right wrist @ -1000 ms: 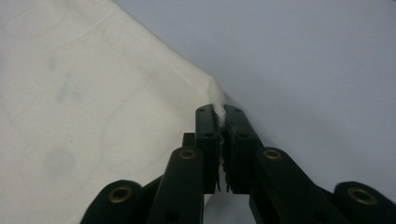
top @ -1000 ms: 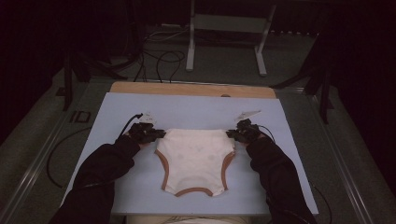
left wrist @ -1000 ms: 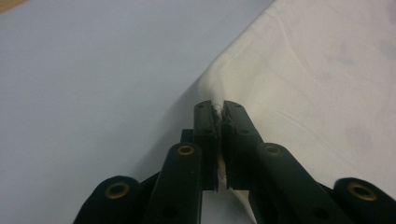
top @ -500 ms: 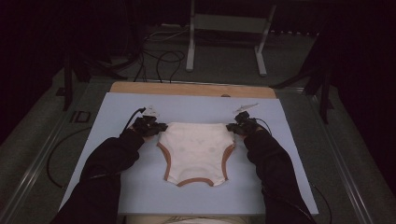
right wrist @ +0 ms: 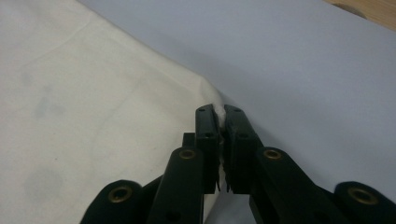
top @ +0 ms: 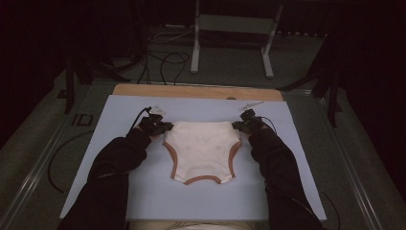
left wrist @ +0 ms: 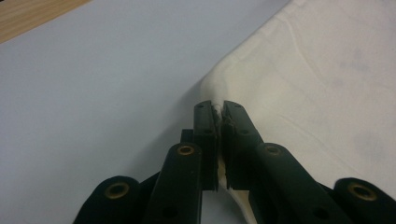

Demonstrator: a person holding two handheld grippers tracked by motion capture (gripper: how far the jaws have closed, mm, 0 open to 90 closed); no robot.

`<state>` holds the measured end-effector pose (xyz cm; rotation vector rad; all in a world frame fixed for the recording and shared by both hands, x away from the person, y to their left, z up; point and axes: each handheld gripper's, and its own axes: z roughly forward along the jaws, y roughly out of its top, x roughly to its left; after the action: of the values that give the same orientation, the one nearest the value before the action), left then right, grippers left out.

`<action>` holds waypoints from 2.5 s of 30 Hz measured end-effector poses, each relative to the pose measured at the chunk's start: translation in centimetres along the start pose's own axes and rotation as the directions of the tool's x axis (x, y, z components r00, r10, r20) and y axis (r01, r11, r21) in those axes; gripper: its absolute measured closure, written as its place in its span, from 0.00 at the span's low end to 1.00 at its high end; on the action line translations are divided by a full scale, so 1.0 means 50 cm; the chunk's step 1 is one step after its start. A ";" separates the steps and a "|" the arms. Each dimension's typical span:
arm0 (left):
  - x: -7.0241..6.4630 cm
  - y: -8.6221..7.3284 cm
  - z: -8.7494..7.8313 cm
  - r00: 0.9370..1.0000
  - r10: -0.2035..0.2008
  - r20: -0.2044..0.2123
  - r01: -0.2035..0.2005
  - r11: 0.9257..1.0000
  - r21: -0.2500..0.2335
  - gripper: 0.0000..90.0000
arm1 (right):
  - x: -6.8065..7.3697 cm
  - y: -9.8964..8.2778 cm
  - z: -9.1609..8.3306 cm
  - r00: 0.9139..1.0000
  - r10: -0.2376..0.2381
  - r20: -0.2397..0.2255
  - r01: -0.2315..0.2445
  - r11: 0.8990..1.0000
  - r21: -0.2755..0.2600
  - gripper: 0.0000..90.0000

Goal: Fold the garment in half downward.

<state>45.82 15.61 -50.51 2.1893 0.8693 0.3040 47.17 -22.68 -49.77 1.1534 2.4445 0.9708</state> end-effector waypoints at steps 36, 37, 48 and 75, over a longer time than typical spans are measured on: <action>0.018 0.017 0.021 0.997 -0.056 -0.061 0.056 0.998 0.004 0.62 | -0.032 -0.005 0.020 0.998 0.060 0.019 -0.061 0.997 0.054 0.68; 0.018 0.017 0.017 0.996 -0.063 -0.056 0.064 0.998 -0.002 0.60 | -0.032 -0.005 0.018 0.998 0.058 0.017 -0.058 0.997 0.050 0.62; -0.004 0.012 -0.013 0.995 -0.086 0.047 0.087 0.996 -0.024 0.24 | -0.013 0.002 -0.002 0.996 0.056 -0.071 -0.054 0.998 0.030 0.25; -0.061 -0.029 -0.082 0.984 0.055 0.168 -0.031 0.989 -0.143 0.02 | 0.038 -0.001 -0.047 0.994 0.019 -0.107 -0.027 0.997 -0.071 0.11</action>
<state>40.97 16.59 -48.55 2.0712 0.6854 0.1885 44.76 -22.33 -47.98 1.1356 2.4597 1.1456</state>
